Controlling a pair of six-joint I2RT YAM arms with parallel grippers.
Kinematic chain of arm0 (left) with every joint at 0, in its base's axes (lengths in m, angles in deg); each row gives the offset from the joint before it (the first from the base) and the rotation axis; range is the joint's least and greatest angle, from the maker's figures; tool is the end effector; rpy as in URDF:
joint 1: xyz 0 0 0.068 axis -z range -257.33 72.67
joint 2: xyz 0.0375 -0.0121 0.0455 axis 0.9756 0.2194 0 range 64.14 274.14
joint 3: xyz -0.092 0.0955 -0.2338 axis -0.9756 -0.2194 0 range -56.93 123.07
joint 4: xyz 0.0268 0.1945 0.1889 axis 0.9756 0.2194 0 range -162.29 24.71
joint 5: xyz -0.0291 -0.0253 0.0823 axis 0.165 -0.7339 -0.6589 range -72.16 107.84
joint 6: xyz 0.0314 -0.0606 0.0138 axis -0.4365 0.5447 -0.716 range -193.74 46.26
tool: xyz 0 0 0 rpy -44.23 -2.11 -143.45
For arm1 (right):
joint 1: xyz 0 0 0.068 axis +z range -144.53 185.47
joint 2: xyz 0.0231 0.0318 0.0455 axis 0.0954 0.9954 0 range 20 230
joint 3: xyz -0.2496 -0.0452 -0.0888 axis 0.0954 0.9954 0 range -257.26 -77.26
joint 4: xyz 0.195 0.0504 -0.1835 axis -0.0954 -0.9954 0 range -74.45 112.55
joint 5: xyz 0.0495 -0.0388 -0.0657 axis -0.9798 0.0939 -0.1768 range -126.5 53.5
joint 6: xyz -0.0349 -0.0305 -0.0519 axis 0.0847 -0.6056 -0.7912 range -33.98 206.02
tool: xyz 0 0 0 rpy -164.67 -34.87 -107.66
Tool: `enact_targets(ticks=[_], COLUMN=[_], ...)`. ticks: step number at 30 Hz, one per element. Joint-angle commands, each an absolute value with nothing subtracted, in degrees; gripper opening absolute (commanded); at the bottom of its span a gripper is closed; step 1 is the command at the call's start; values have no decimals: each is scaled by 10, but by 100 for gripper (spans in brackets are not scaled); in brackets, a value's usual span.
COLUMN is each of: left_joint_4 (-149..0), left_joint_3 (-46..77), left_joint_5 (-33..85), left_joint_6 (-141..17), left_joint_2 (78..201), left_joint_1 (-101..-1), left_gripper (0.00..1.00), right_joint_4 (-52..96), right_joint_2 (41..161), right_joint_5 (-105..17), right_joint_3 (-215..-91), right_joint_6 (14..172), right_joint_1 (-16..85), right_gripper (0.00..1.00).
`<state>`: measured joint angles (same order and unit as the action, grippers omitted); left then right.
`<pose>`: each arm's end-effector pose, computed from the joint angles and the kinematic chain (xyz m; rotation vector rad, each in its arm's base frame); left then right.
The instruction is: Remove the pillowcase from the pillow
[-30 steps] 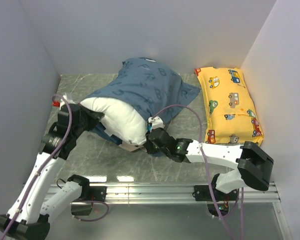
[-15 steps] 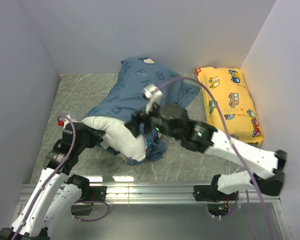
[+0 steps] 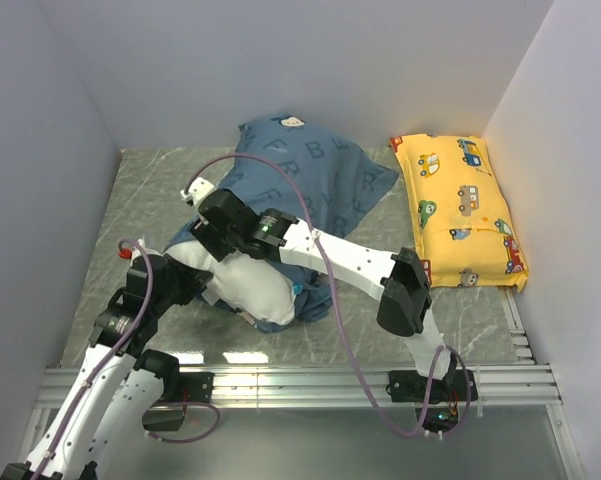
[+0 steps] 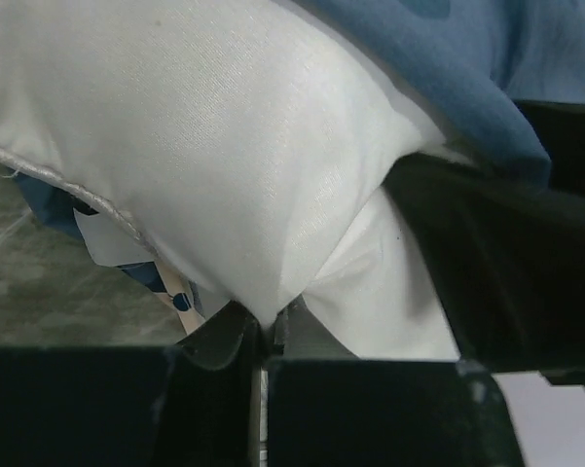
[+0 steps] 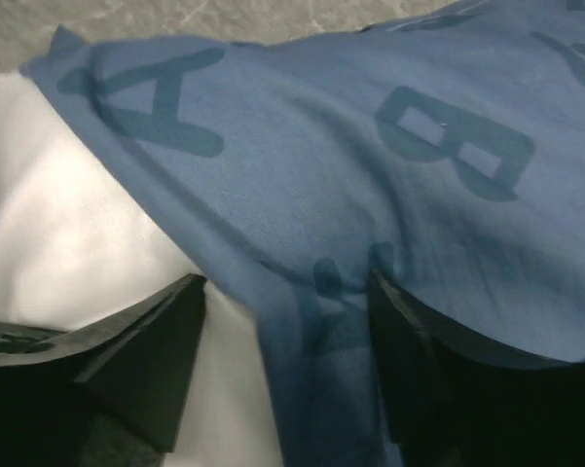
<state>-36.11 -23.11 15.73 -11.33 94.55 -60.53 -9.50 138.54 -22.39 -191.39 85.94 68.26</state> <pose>0.1522 -0.0438 0.2495 -0.8898 2.0579 -0.7479 0.2449 0.4457 0.3052 -1.0312 1.9506 0.3453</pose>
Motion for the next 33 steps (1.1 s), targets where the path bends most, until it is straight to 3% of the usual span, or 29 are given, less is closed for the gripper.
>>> enact_targets(ticks=[1, 4, 8, 14, 20, 25, 29, 33], left_joint_4=[-400, -388, -364, -284, -231, -305, -376, -444], left_joint_3=[-224, -231, -240, -214, -163, -183, -158, -88], left_joint_5=[219, 236, 257, 254, 221, 180, 92, 126], left_joint_6=[-118, -120, -129, -138, -167, -158, -142, -162], left_joint_2=[911, 889, 862, 825, 814, 850, 963, 1086], left_joint_1=[-603, -604, -604, -604, -604, -604, -611, -699], left_gripper=[0, 0, 0, 0, 0, 0, 0, 0], right_joint_4=[-111, -86, -115, -94, -84, 19, 28, 37], right_joint_2=[1378, 1372, 1433, 1471, 1464, 1309, 1246, 1204], right_joint_5=[-152, -158, -136, -74, -30, -79, -109, -149], right_joint_3=[-1969, -1972, -2049, -2075, -2021, -1759, -1653, -1613], right_joint_6=[884, 895, 902, 944, 1025, 1055, 1066, 1070], right_joint_1=[651, 632, 594, 506, 390, 383, 383, 403], right_gripper=[66, 54, 28, 6, 0, 0, 0, 0])
